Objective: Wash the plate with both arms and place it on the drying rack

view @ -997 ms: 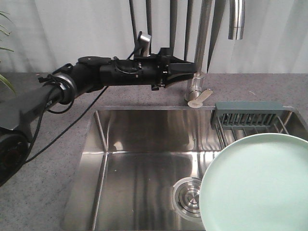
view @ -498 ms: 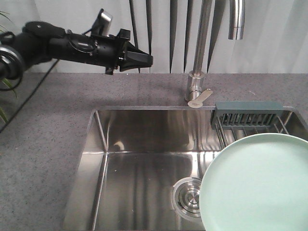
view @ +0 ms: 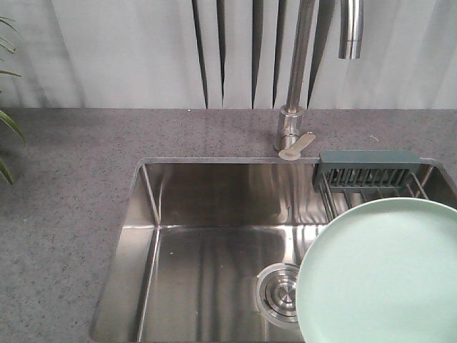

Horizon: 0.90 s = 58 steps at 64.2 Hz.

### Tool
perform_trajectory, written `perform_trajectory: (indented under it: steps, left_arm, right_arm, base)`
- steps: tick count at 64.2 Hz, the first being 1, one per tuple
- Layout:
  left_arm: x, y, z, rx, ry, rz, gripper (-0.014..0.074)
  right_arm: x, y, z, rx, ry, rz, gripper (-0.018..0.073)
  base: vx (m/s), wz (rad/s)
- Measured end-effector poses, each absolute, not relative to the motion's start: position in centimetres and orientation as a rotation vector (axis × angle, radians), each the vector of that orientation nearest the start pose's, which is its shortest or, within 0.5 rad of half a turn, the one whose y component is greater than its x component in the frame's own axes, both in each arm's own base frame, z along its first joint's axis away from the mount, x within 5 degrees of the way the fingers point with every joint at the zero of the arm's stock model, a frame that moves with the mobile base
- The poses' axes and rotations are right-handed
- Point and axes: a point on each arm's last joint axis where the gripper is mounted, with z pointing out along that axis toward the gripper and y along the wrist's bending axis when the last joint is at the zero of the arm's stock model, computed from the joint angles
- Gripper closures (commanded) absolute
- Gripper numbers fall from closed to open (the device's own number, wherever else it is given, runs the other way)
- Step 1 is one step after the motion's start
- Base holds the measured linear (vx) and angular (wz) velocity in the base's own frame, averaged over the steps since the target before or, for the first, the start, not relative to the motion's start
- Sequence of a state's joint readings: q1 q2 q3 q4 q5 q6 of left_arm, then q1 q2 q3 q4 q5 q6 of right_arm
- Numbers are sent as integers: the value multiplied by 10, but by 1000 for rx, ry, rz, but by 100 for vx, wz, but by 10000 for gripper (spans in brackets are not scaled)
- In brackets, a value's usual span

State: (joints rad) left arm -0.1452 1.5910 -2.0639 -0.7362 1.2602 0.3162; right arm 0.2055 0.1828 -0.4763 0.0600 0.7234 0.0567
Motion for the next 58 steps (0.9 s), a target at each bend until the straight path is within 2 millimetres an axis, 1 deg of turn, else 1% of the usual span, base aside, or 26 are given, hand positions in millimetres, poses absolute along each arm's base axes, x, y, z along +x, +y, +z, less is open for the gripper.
perform_trajectory:
  steps: [3,6,11,13,14,15,16,23,26,27,28,34,38,41,48,53,58]
  left_arm:
    - [268,-97,533,606,1987,-770,603]
    - [248,-93,545,612,1950,-730,603]
    - [218,-87,555,618,1915,-689,603]
    - [208,-85,556,619,1912,-679,603]
    - [199,-83,557,621,1903,-672,603]
    - [195,-83,555,621,1911,-671,603]
    - [187,-81,555,623,1904,-666,603]
    - [155,-76,535,630,1932,-657,603]
    - [141,-73,524,616,1931,-648,603]
    - [133,-72,522,611,1917,-644,603]
    - [131,-71,515,599,1924,-646,603]
    - [106,-65,487,546,1909,-639,601]
    - [85,-61,465,517,1894,-633,601]
    - [76,-59,440,489,1910,-635,601]
    - [58,-54,395,441,1920,-628,601]
    - [51,-51,361,413,1952,-625,601]
    - [45,-50,334,393,1971,-624,601]
  right_arm:
    - [38,12,295,-126,1916,245,564]
    - [38,12,295,-126,1916,245,564]
    - [38,12,295,-126,1916,245,564]
    - [38,12,295,-126,1916,245,564]
    - [38,12,295,-126,1916,245,564]
    - [38,12,295,-126,1916,245,564]
    - [38,12,295,-126,1916,245,564]
    - [38,12,295,-126,1916,245,564]
    - [38,12,295,-126,1916,245,564]
    - [38,12,295,-126,1916,245,564]
    - [38,12,295,-126,1916,245,564]
    - [38,12,295,-126,1916,245,564]
    - [38,12,295,-126,1916,245,564]
    - [38,12,295,-126,1916,245,564]
    - [38,12,295,-126,1916,245,564]
    - [38,12,295,-127,1916,245,564]
    - [38,12,295,-123,1917,259,564]
  base:
    - [0,0]
    - [0,0]
    - [0,0]
    - [0,0]
    - [0,0]
    - [0,0]
    - [0,0]
    - [0,0]
    - [0,0]
    - [0,0]
    - [0,0]
    - [0,0]
    - [0,0]
    - [0,0]
    - [0,0]
    - [0,0]
    - [0,0]
